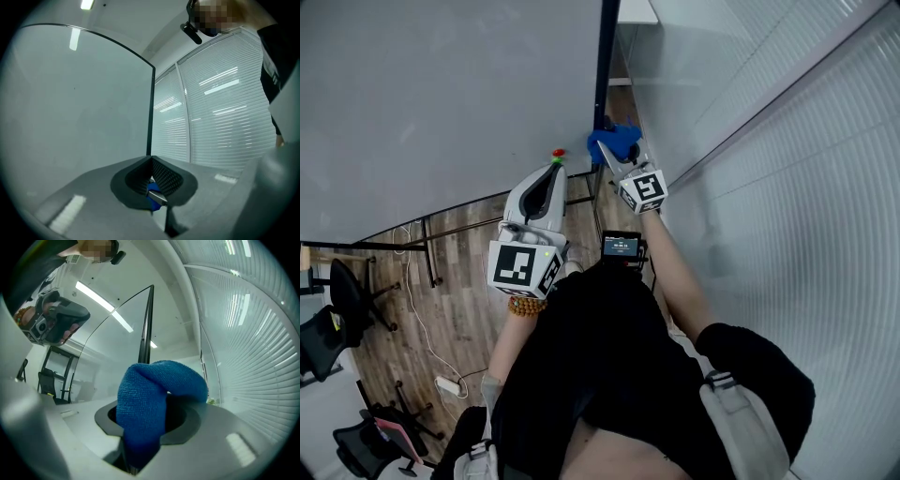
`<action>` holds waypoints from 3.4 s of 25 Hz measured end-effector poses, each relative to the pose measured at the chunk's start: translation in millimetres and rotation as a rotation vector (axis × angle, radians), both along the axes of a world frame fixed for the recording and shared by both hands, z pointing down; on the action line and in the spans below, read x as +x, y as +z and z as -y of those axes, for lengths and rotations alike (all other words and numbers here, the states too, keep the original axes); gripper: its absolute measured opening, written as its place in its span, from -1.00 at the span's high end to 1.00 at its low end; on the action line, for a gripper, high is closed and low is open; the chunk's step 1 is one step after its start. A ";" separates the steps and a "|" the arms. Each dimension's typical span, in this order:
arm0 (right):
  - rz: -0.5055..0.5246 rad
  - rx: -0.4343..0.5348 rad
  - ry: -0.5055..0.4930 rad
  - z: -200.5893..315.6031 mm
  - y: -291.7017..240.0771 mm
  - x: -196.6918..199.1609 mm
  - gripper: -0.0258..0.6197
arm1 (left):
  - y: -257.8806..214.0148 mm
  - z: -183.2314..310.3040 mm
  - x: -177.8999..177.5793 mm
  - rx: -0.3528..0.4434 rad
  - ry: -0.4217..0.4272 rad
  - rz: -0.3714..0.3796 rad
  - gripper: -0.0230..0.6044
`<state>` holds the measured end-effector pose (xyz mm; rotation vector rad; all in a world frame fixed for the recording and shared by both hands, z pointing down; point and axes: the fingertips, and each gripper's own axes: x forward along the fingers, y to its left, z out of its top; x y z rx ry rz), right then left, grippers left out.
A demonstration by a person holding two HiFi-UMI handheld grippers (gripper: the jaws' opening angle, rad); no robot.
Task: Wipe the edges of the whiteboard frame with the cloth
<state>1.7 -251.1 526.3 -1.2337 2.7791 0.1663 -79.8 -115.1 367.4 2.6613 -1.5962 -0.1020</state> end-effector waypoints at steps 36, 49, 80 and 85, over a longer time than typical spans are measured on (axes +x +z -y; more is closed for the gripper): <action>-0.011 -0.196 0.085 3.3 72.1 -7.0 0.44 | 10.3 -2.0 -33.4 -0.005 -0.024 -0.020 0.92; -0.104 -0.333 0.105 3.6 124.1 -6.0 0.44 | 13.1 -6.8 -43.6 -0.010 -0.035 -0.023 0.92; -0.130 -0.399 0.013 -62.5 88.2 -5.7 0.79 | 48.2 -21.1 -73.4 -0.032 -0.086 0.004 0.92; -0.083 -0.206 -0.017 -112.1 -1.8 -18.2 0.79 | 63.1 -26.8 -68.3 -0.049 -0.091 0.024 0.92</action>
